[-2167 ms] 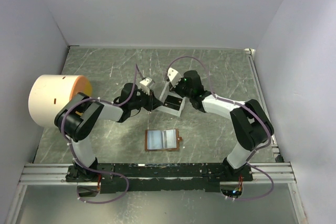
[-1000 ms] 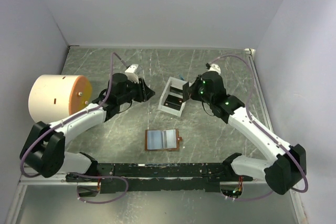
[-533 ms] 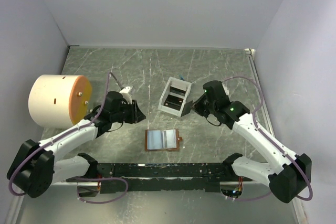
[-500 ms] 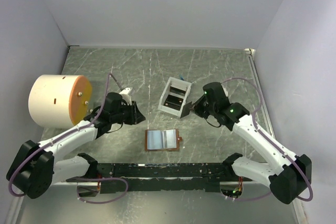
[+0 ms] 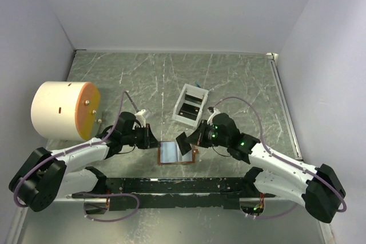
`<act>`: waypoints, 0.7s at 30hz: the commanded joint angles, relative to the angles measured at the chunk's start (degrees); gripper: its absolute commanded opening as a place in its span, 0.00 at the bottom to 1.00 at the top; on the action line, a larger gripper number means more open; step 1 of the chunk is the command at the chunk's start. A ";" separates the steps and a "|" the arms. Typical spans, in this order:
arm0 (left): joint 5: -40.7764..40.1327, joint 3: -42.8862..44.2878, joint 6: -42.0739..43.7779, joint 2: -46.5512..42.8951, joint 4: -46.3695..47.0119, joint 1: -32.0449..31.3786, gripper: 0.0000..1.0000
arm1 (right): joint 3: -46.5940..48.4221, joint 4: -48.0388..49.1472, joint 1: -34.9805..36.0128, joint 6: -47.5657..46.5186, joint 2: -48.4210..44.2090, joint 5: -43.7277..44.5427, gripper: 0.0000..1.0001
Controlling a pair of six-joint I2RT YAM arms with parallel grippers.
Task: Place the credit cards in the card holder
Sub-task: Pick up the credit card from the storage box, then insert the credit card into the card holder.
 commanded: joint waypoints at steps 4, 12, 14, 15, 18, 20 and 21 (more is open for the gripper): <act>1.44 -2.31 -2.19 0.65 6.79 -1.76 0.07 | -5.00 13.94 5.48 -3.26 3.96 3.09 0.00; 0.13 -2.96 -2.18 3.18 6.79 -2.71 0.07 | -9.56 21.76 5.98 -4.02 8.93 4.38 0.00; -0.64 -3.10 -2.44 3.87 6.63 -2.93 0.07 | -10.45 23.07 6.09 -3.51 9.62 4.39 0.00; -0.97 -3.28 -2.61 4.16 6.73 -3.04 0.07 | -10.74 23.33 6.02 -3.38 9.98 4.70 0.00; -1.67 -3.68 -2.87 5.25 7.22 -3.40 0.07 | -11.11 24.31 6.06 -3.50 11.00 4.92 0.00; -2.00 -3.68 -2.82 6.03 7.19 -3.65 0.07 | -11.07 24.58 6.07 -3.64 11.72 5.11 0.00; -2.09 -3.61 -2.79 6.35 7.15 -3.76 0.07 | -11.07 24.76 6.02 -3.66 12.08 5.15 0.00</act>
